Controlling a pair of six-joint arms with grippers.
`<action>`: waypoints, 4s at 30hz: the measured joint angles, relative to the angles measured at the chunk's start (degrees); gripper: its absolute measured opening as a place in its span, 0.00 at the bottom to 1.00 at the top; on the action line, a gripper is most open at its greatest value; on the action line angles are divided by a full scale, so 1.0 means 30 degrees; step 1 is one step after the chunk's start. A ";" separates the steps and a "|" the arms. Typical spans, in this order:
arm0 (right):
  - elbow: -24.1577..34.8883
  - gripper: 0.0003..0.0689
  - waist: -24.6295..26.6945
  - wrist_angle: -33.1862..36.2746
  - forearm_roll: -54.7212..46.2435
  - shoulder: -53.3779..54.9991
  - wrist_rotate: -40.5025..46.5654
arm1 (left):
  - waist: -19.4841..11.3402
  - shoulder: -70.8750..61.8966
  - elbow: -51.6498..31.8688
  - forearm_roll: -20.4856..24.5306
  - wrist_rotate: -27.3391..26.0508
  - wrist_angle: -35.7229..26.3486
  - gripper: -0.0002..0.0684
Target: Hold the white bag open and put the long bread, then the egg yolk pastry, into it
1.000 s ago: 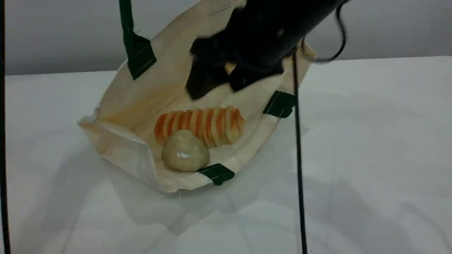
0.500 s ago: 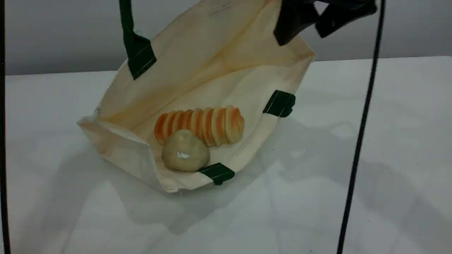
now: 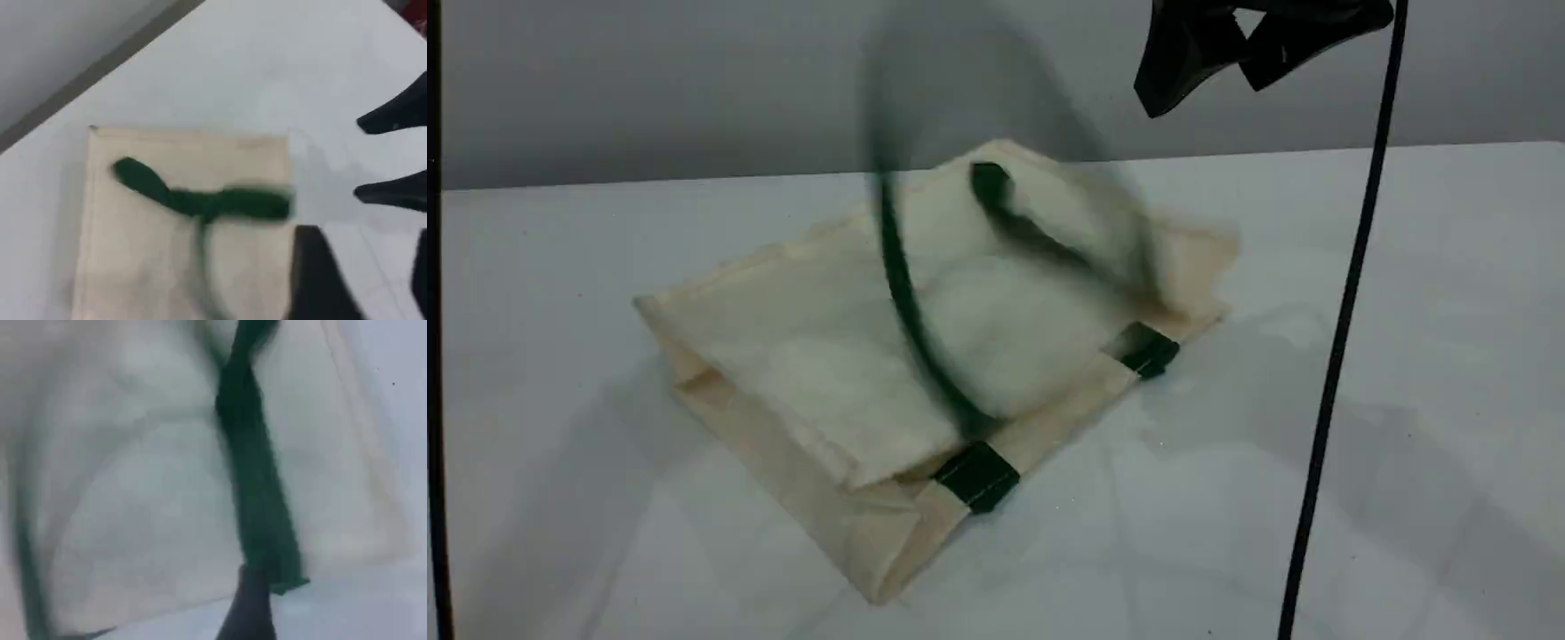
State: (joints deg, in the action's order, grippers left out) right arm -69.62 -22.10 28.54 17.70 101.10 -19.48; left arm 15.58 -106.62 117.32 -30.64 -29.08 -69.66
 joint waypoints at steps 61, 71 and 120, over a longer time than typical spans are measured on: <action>-0.4752 0.82 0.1095 1.0551 -0.5901 -1.7340 0.5743 | 0.0000 1.3241 -0.5254 0.5306 0.3809 -0.0131 0.70; -0.4730 0.82 0.1058 1.2236 -0.4187 -2.1609 0.4821 | 0.0000 1.7717 -0.8244 0.5306 0.3809 -0.0104 0.70; 1.0264 0.82 0.1058 1.2323 -0.2459 -3.3058 0.3952 | 0.0000 3.3677 -2.4875 0.5236 0.4537 -0.0056 0.70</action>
State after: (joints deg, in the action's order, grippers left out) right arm -38.83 -18.93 65.51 10.32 1.93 -7.62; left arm 15.58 -5.59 42.70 -14.93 -15.47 -69.83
